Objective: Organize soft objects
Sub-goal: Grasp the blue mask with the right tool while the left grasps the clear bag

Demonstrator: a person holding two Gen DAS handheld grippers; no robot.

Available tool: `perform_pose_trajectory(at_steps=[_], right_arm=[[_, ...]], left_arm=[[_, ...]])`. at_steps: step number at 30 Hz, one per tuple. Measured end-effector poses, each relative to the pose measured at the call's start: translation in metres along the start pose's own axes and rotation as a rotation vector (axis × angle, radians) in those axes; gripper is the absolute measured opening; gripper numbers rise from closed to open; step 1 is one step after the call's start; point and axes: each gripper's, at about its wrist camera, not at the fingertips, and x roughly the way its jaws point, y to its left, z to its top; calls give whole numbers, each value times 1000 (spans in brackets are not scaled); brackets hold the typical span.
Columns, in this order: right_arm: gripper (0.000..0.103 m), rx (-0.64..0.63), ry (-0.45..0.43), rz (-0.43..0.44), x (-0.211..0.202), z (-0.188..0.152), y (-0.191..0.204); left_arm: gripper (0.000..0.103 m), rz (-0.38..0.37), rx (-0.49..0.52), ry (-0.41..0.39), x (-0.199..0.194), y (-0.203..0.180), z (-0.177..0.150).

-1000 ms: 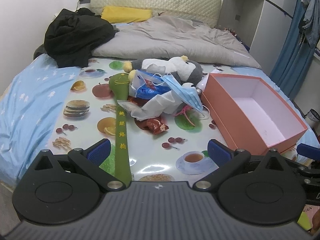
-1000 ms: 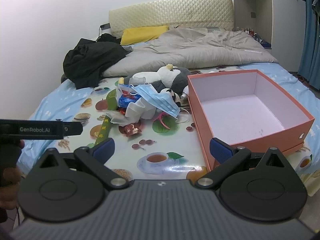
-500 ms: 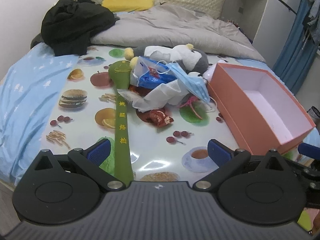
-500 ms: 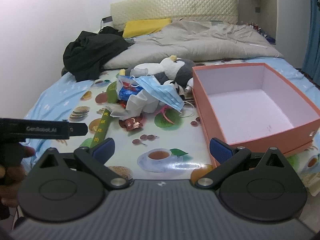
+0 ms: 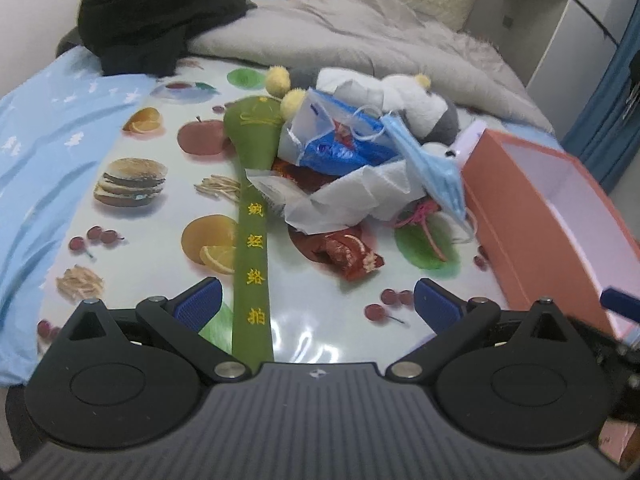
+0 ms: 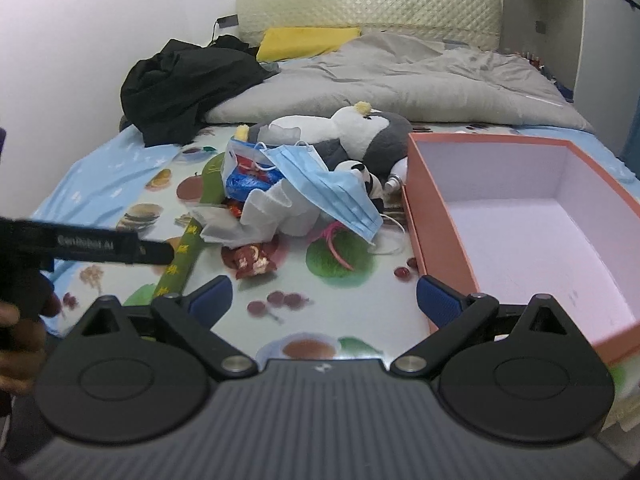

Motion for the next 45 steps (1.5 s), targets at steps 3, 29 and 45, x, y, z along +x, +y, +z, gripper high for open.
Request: perform_pose_trajectory(at_steps=[3,29,45], right_arm=[[99,-18,2,5,21,6,1],[66,-160,2,-38,158,34,5],[9,-237,-9,-55,158,39,18]], left_arm=[[97,5,10,-2,19,4,6],[80,6,-16,-32,124,48,46],[46,29,-31,-68,132,54,48]])
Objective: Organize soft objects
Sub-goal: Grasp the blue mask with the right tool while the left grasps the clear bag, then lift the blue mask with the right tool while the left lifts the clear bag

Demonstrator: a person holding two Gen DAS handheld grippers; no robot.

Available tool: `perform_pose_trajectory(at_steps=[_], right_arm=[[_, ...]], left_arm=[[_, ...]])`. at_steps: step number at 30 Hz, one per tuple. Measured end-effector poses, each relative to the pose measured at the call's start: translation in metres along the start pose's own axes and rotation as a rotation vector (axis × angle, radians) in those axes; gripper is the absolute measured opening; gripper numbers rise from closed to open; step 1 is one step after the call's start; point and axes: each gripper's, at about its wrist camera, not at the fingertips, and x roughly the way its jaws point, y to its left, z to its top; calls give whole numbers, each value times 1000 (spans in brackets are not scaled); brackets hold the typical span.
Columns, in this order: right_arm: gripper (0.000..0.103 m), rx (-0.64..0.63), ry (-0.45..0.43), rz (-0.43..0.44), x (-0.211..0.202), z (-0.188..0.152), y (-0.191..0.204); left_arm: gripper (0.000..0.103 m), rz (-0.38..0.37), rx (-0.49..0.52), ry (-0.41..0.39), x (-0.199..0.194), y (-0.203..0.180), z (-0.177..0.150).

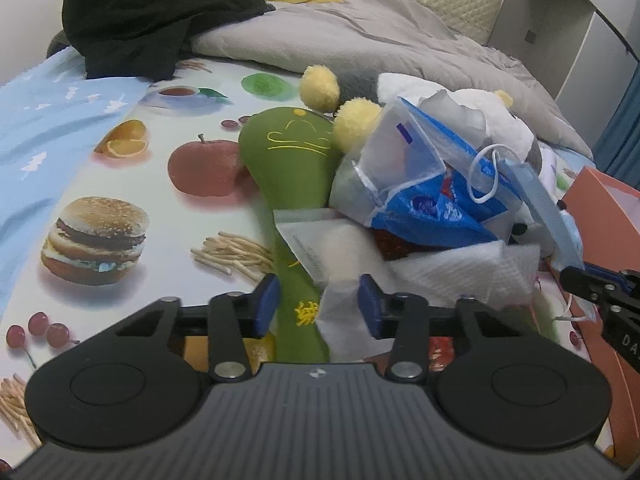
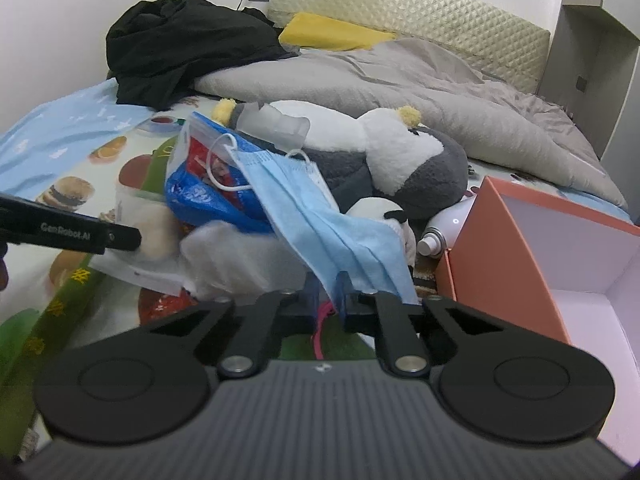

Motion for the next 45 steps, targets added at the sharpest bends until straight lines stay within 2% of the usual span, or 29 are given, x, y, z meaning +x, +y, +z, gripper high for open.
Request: perform_pose_trajectory(at_steps=[2,3,4,10,20,28,37,40,41,42,43,44,45], right_arm=[[6,-2,-5,-4,-5,1,1],[6,0,-9,-8,-8,2,1],[5,4,-14,-11,-11,3,1],[3,17,-32,-21,-31,6,1],[3,123,20,22,-59,-4,-2],[3,210,69,48,-82,-18,-3],[6,316,185,79,-86,-49,-15],[8,341,207,91,-85,-57,-18],[12,344,216,91,-83,-59,-19],[15,345,230,88,-80,-61,-19],[31,348,242,87,-77,-63,-20],[42,354,246,89,-74,-65,-21],[43,359,242,89,-73,-67,-22]], left_arm=[[40,2,1,-5,-3,1,-1],[34,1,2,-9,-5,1,-1],[22,-12,0,-13,-7,1,-1],[14,-65,-25,-18,-24,-1,-5],[6,-91,-63,-3,-58,-2,-26],[5,-134,-79,34,-83,-12,-51],[4,-186,-72,139,-91,-30,-82],[7,-179,-56,182,-87,-34,-86],[9,-174,-47,192,-87,-35,-87],[20,-172,-41,196,-86,-34,-88],[36,-171,-36,197,-87,-35,-88],[44,-169,-28,187,-88,-36,-87],[54,-167,-15,173,-91,-37,-87]])
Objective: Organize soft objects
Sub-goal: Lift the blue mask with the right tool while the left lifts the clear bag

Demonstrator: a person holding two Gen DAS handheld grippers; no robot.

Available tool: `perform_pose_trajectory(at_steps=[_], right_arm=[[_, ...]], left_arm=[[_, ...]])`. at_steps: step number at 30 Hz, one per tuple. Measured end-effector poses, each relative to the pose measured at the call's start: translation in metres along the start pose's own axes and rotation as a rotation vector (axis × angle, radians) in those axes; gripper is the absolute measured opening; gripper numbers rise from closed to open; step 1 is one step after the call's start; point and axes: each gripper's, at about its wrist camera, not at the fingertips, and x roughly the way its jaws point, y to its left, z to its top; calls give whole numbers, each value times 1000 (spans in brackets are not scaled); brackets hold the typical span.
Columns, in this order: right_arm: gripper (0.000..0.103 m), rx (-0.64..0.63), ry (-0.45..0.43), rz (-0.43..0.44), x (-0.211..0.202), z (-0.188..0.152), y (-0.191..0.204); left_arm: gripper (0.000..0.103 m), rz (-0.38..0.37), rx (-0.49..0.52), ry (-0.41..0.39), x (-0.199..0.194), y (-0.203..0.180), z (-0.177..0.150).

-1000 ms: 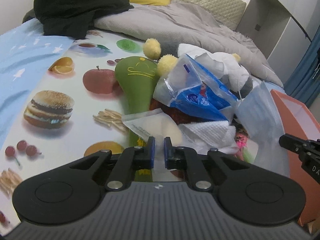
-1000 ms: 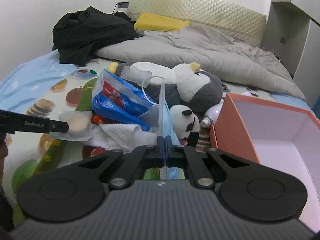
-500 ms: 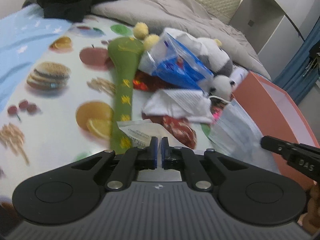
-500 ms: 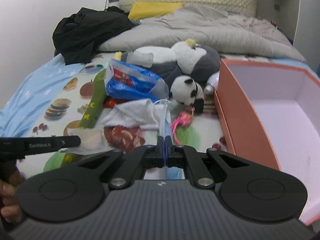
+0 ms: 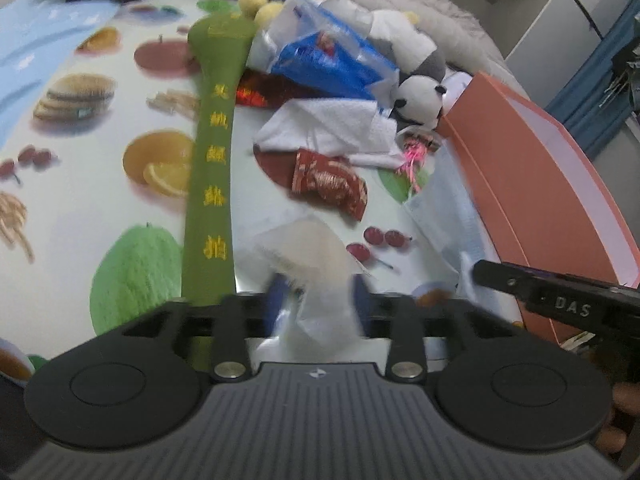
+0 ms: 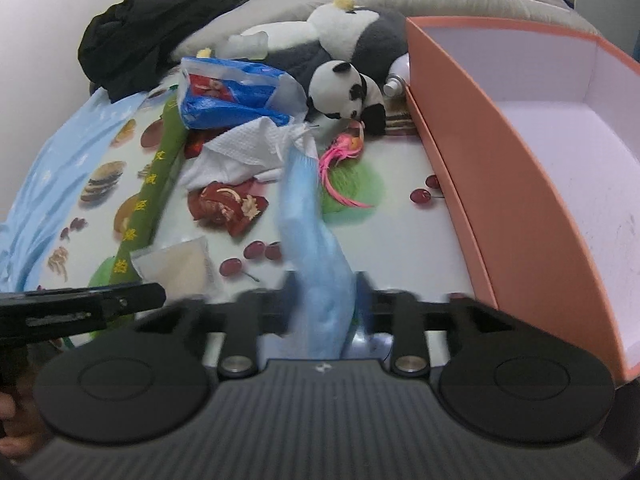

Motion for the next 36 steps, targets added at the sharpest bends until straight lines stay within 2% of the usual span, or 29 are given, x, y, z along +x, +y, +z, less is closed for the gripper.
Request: perform_pose_trajectory(at_steps=[3,6,8,9,10,12,14,16,20,23,29,34,36], right_arm=[[41,-3,-14,-7,6,0,-2],[41,-3,-16,-9,15,1,-4],[41,-5,-4,-11,22,1,-5],[40,-6,3,-12,26,0,-5],[40,-7,12,-10,29,-1,-6],[36,-5,25,-11,32,-4,-7],[23,-9,34,-22,33,-6,-8],[18,-5,36,-31,32,-8,-11],[16,12,30,-36,26,-9,-16],[16,12,38,-36,25,-11,-17],[16,14,42,-38,27,-12,-17],[15,10,42,-41,26,-13,-16],[15,6,43,-42,26,-14,-15]], left_arm=[[58,23,51,-20,-2,-5,3],[58,6,112,-19,1,-10,6],[64,12,174,-15,6,-17,7],[73,28,206,-15,9,-20,7],[75,40,242,-16,12,-24,6],[75,46,302,-15,18,-30,4],[75,65,357,-13,24,-36,1],[75,77,407,-10,30,-41,-3],[79,85,512,13,37,-52,-11],[81,60,571,37,41,-58,-17],[81,57,641,65,47,-67,-28],[79,34,571,66,47,-59,-25],[73,39,554,57,46,-58,-27]])
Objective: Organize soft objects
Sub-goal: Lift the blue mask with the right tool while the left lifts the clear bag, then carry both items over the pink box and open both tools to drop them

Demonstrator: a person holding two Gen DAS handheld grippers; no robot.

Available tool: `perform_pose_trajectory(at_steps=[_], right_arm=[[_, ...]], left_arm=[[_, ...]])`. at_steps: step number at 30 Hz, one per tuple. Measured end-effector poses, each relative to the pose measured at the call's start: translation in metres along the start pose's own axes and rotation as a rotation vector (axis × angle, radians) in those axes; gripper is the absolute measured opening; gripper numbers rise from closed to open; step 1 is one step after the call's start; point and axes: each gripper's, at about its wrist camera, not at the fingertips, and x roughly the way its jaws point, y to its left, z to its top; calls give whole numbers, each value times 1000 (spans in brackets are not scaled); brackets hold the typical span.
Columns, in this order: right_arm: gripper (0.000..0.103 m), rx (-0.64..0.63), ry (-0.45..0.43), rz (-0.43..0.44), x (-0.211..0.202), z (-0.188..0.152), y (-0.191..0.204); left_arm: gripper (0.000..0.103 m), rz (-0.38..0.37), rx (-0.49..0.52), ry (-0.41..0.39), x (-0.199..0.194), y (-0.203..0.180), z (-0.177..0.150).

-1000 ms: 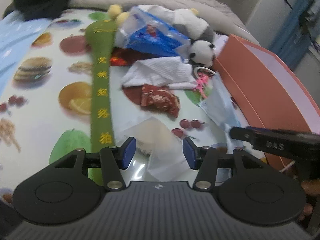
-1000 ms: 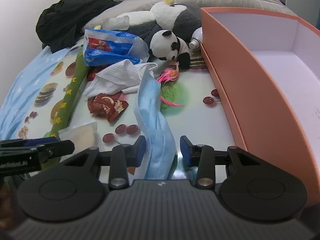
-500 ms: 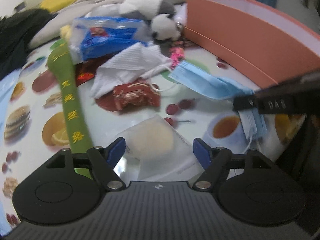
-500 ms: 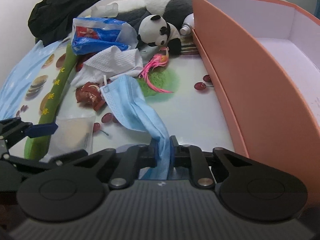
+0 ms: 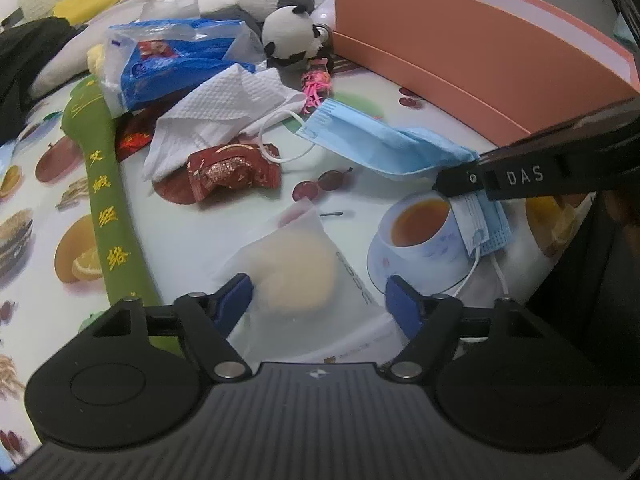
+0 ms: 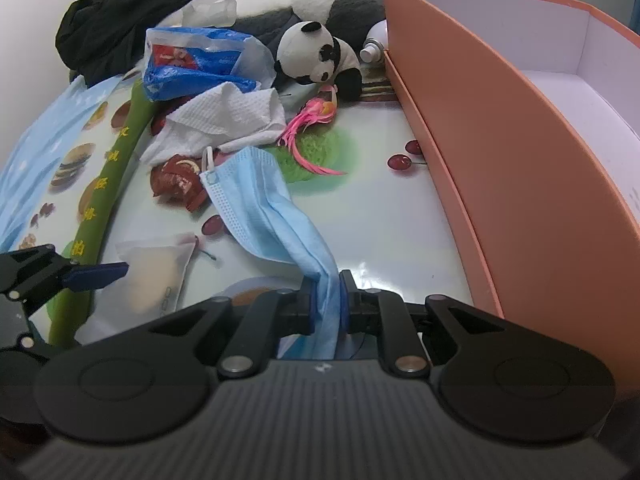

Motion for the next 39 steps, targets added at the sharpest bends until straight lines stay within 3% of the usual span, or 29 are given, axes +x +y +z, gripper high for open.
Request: perform_pose_trajectory(at_steps=[4,9,15,21,31,39], right_arm=[[14,0,-2,4,-2,-1,2],[11,-13,-26,7,-12,0,8],[11,-19,-57,7,-30,7,7],[11,6,-103,19,-51,22,1],[11,6,-249,28,-106,63,-1],[11,5,-406,-43,-161,97,-20]], left_arm=[[53,20,-70,-12,-5,8,-1],[45,12,-158,-22,-10,17,1],[45,-18,-282,-44,-20,25,6],[45,-29,-344,-100,-41,26,27],[45,-75,-421,-225,-93,27,86],[45,-144,-468,-324,-126,17,148]])
